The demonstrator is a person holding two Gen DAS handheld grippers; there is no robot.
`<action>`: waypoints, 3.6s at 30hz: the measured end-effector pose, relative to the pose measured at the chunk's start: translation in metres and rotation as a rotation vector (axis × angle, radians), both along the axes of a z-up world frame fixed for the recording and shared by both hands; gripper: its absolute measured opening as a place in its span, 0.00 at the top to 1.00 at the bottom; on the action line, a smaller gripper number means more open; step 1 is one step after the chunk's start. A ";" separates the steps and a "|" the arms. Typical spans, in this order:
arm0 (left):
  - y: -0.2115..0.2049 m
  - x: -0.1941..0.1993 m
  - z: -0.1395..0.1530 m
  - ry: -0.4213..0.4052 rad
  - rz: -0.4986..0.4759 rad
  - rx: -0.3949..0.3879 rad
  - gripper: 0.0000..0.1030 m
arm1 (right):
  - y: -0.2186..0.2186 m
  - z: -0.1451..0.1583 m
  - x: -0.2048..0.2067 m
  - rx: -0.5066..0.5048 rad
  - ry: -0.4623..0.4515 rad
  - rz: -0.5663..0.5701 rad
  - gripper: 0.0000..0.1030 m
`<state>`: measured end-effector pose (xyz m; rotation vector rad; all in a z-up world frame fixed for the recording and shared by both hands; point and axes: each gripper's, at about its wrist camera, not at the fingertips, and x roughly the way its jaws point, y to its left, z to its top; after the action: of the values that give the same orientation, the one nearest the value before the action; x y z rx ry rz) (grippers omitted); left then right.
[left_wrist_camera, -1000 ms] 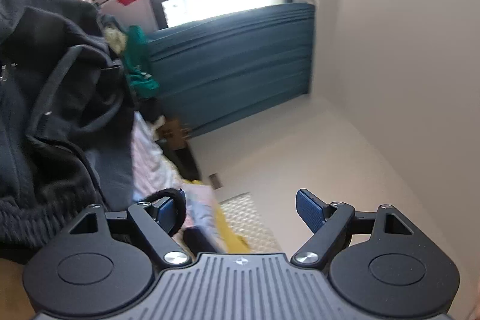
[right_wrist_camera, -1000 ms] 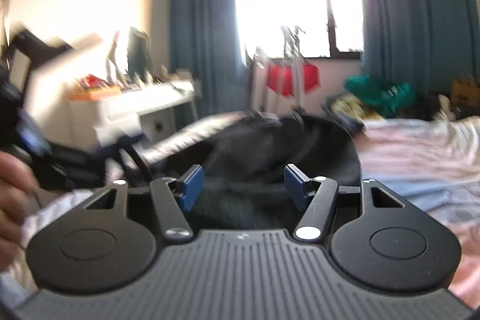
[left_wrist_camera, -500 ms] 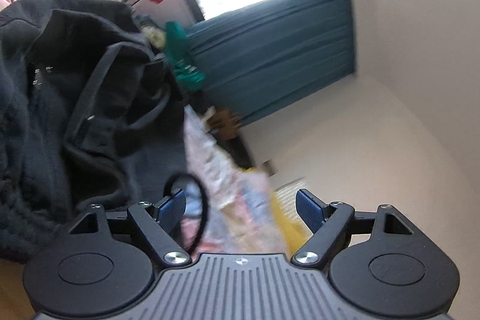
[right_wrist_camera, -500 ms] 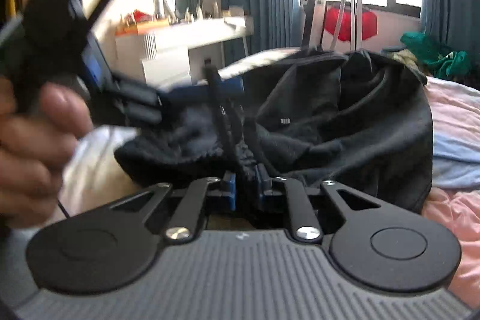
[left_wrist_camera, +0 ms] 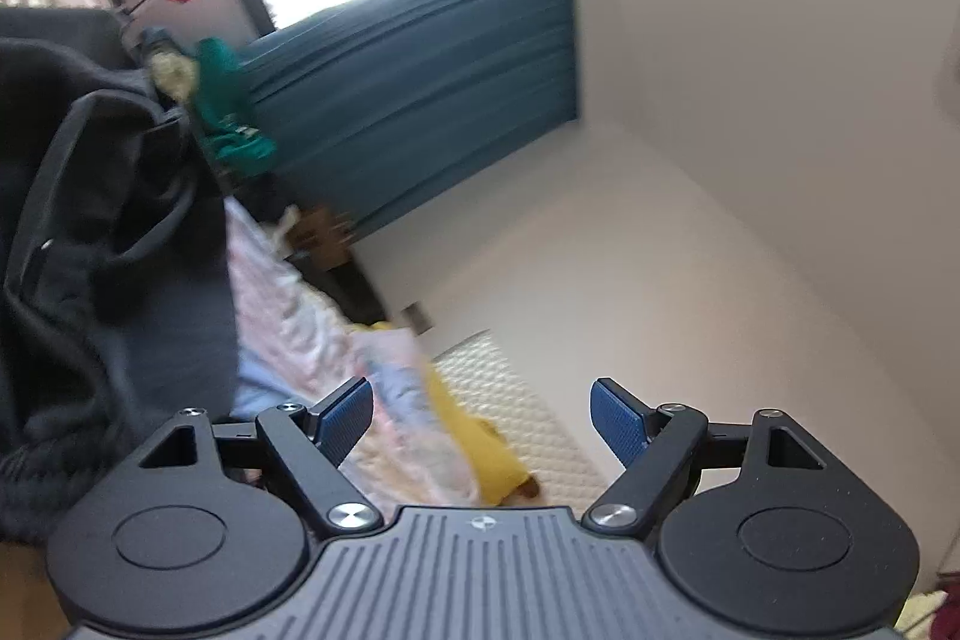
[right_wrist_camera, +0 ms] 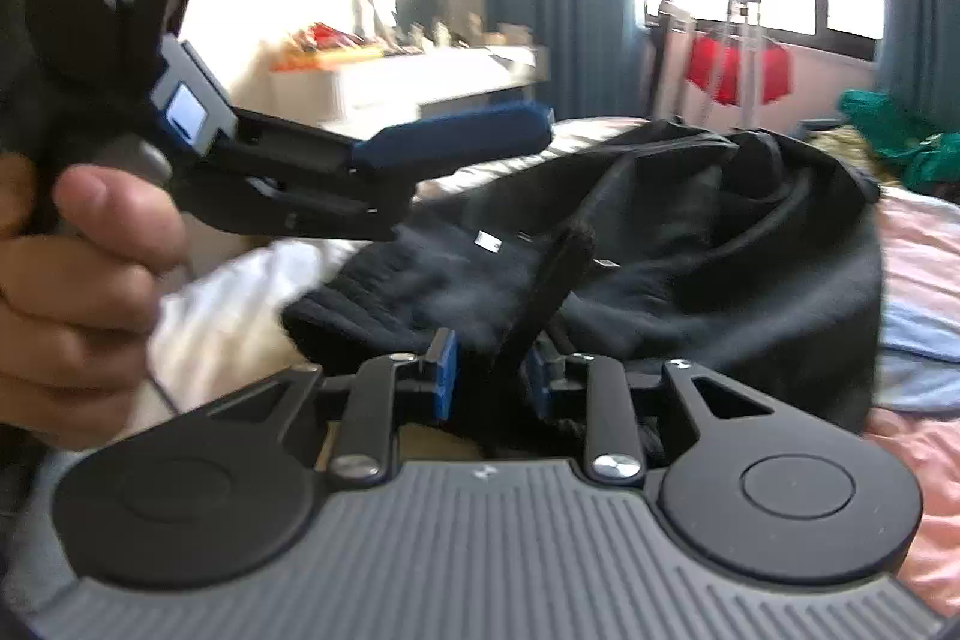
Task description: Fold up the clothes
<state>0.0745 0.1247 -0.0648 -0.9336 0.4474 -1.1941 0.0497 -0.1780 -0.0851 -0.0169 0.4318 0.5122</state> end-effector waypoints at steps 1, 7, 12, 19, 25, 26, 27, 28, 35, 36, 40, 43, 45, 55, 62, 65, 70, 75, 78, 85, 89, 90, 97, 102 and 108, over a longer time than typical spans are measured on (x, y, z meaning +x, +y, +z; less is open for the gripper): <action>0.001 0.000 0.000 -0.002 0.007 -0.003 0.22 | -0.002 0.001 0.000 0.032 0.003 0.008 0.72; 0.005 0.003 -0.003 0.017 0.063 0.022 0.22 | -0.004 -0.012 0.015 0.083 0.110 -0.062 0.92; 0.020 -0.001 0.001 0.031 0.155 0.039 0.22 | -0.037 -0.010 0.036 0.434 0.255 -0.079 0.94; 0.041 -0.001 0.008 0.057 0.286 0.061 0.22 | -0.066 0.020 0.098 0.894 0.346 -0.045 0.94; 0.050 0.003 0.007 0.094 0.373 0.125 0.22 | -0.062 0.034 0.148 1.037 0.404 -0.001 0.90; 0.050 0.004 0.007 0.093 0.385 0.148 0.22 | -0.061 0.040 0.152 1.023 0.396 0.004 0.90; 0.050 0.005 0.007 0.091 0.397 0.175 0.22 | -0.061 0.044 0.157 1.015 0.393 0.007 0.90; 0.047 0.005 0.007 0.083 0.411 0.213 0.22 | -0.063 0.046 0.162 1.012 0.399 0.011 0.87; 0.007 0.003 0.012 -0.119 0.513 0.564 0.25 | -0.094 0.035 0.176 0.945 0.497 -0.015 0.65; 0.001 0.002 0.011 -0.139 0.519 0.611 0.29 | -0.099 0.029 0.174 0.935 0.498 -0.010 0.65; -0.022 -0.002 0.007 -0.218 0.527 0.803 0.43 | -0.130 -0.007 0.163 0.964 0.527 -0.056 0.65; -0.047 -0.004 0.000 -0.280 0.494 0.986 0.46 | -0.156 -0.047 0.165 1.012 0.612 -0.156 0.67; -0.064 -0.003 -0.013 -0.306 0.491 1.113 0.56 | -0.165 -0.069 0.166 1.038 0.673 -0.249 0.67; -0.047 0.026 -0.027 -0.134 0.583 0.983 0.80 | -0.148 -0.036 0.142 0.710 0.703 -0.213 0.67; -0.016 0.023 -0.009 -0.041 0.639 0.815 0.82 | -0.162 0.002 0.078 0.625 0.467 -0.348 0.61; -0.016 0.024 -0.007 -0.031 0.638 0.809 0.82 | -0.163 0.014 0.059 0.589 0.399 -0.316 0.61; -0.019 0.024 -0.006 -0.028 0.638 0.813 0.81 | -0.127 0.013 0.026 0.517 0.427 -0.122 0.61; -0.019 0.025 -0.008 -0.021 0.642 0.810 0.81 | -0.082 -0.020 0.011 0.341 0.483 -0.157 0.61; -0.018 0.026 -0.009 -0.017 0.647 0.807 0.81 | -0.057 -0.029 0.012 0.202 0.397 -0.180 0.61; -0.013 0.025 -0.009 -0.001 0.653 0.793 0.81 | -0.043 -0.032 0.006 0.120 0.196 -0.200 0.81; -0.014 0.020 -0.007 -0.010 0.649 0.799 0.81 | -0.027 -0.008 -0.004 0.169 0.086 -0.131 0.93; -0.015 0.019 -0.007 -0.014 0.646 0.799 0.81 | -0.025 -0.001 -0.011 0.167 0.052 -0.106 0.93; -0.014 0.018 -0.009 -0.005 0.637 0.809 0.81 | -0.021 0.037 -0.023 0.398 -0.007 0.116 0.93; -0.012 0.017 -0.009 0.002 0.626 0.812 0.80 | -0.034 0.084 -0.002 0.576 -0.036 0.162 0.93; -0.013 0.016 -0.011 0.013 0.613 0.836 0.80 | -0.061 0.094 0.086 0.727 0.095 0.025 0.92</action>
<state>0.0903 0.1114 -0.0754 -0.2974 0.5532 -0.3624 0.1360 -0.2392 0.0093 0.7049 0.3185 0.6726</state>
